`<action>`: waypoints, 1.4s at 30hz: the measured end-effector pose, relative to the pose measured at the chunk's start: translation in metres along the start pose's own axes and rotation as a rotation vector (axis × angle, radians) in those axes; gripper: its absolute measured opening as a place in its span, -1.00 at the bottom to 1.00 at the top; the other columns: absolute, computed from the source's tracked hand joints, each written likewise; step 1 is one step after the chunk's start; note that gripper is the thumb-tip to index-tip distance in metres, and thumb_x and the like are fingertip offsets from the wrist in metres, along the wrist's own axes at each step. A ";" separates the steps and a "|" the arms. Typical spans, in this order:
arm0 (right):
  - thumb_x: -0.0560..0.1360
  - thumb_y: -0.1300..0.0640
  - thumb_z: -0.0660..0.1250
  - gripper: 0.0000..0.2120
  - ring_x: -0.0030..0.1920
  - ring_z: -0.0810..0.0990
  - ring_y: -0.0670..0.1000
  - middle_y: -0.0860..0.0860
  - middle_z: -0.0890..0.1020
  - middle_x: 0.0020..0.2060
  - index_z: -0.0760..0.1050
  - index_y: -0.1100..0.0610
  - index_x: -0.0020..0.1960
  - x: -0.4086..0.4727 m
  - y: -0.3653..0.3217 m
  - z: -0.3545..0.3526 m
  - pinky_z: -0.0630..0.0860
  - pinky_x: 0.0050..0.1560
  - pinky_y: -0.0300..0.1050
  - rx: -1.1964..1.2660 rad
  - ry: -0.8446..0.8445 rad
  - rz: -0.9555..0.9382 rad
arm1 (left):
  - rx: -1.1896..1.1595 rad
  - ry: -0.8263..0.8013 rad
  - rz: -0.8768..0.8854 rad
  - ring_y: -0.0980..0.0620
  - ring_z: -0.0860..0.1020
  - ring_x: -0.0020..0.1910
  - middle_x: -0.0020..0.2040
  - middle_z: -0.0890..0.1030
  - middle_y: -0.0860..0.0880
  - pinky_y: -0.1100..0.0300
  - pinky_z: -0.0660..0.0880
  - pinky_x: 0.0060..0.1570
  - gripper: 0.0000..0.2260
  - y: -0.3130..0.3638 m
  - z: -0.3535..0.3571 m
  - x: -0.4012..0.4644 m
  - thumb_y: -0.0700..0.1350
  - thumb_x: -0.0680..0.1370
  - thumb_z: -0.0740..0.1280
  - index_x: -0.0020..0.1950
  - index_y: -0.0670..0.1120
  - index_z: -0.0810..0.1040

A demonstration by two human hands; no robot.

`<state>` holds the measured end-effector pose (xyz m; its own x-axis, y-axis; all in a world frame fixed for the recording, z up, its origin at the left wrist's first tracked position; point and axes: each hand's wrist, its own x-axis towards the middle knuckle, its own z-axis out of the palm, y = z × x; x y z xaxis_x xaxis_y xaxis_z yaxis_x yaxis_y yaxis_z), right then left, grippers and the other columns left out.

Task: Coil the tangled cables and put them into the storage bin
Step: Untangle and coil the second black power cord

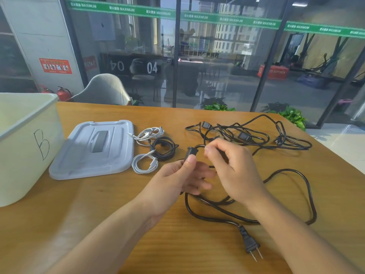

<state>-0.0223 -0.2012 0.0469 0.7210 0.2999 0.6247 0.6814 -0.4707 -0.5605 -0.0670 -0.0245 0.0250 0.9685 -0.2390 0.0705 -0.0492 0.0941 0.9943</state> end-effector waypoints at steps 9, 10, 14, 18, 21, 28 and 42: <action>0.71 -0.12 0.11 -0.68 -0.39 0.45 0.05 -0.03 0.47 -0.43 0.44 -0.10 -0.17 -0.009 -0.012 -0.001 0.40 -0.33 0.12 -0.027 -0.265 -0.047 | -0.114 0.057 0.071 -0.06 0.63 0.31 0.23 0.71 -0.13 0.05 0.48 0.39 -0.48 -0.003 0.000 0.002 0.21 0.72 0.10 0.24 -0.15 0.67; 0.72 -0.12 0.12 -0.69 -0.39 0.44 0.04 -0.06 0.46 -0.43 0.41 -0.13 -0.17 -0.009 -0.013 0.001 0.39 -0.36 0.07 -0.032 -0.257 -0.064 | -0.097 0.055 0.070 -0.04 0.63 0.31 0.23 0.71 -0.11 0.08 0.49 0.39 -0.47 -0.002 0.001 0.002 0.21 0.72 0.08 0.25 -0.15 0.67; 0.74 -0.12 0.13 -0.71 -0.39 0.42 0.00 -0.13 0.41 -0.44 0.37 -0.16 -0.15 -0.011 -0.016 0.004 0.30 -0.39 -0.06 -0.082 -0.221 -0.088 | -0.045 0.053 0.063 0.06 0.66 0.25 0.16 0.74 -0.03 0.31 0.51 0.26 -0.45 0.000 0.005 -0.001 0.23 0.71 0.05 0.19 -0.08 0.72; 0.74 -0.13 0.06 -0.73 -0.38 0.45 -0.08 -0.19 0.38 -0.46 0.36 -0.18 -0.12 -0.014 -0.020 0.007 0.25 -0.37 -0.24 -0.161 -0.249 -0.121 | -0.111 0.079 0.083 0.03 0.69 0.16 0.07 0.75 -0.08 0.25 0.56 0.14 -0.54 0.004 0.007 -0.003 0.18 0.70 0.14 0.07 -0.05 0.75; 0.74 -0.12 0.01 -0.68 -0.36 0.48 -0.11 -0.18 0.44 -0.44 0.42 -0.10 -0.10 -0.015 -0.023 0.008 0.31 -0.35 -0.23 -0.187 -0.278 -0.137 | -0.214 0.127 0.153 -0.06 0.66 0.18 0.16 0.73 -0.15 0.05 0.55 0.19 -0.65 0.011 0.004 -0.003 0.06 0.67 0.23 0.08 -0.09 0.75; 0.74 -0.07 0.05 -0.66 -0.37 0.43 -0.02 -0.16 0.39 -0.45 0.38 -0.08 -0.17 -0.017 -0.019 0.012 0.30 -0.35 -0.13 -0.181 -0.365 -0.130 | -0.333 0.186 0.167 -0.14 0.67 0.24 0.16 0.72 -0.21 0.02 0.59 0.20 -0.63 0.019 -0.006 -0.003 0.10 0.66 0.21 0.04 -0.14 0.69; 0.76 -0.07 0.05 -0.64 -0.32 0.47 -0.04 -0.10 0.49 -0.38 0.41 -0.14 -0.17 -0.013 -0.015 0.007 0.34 -0.27 -0.17 0.014 -0.459 -0.052 | -0.461 0.169 0.164 -0.10 0.68 -0.19 -0.31 0.62 -0.10 0.10 0.64 -0.09 -0.61 0.023 -0.010 -0.004 0.12 0.67 0.24 -0.28 -0.02 0.57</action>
<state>-0.0404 -0.1918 0.0432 0.6647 0.6609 0.3484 0.7175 -0.4348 -0.5442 -0.0697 -0.0115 0.0473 0.9849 -0.0292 0.1704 -0.1276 0.5424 0.8304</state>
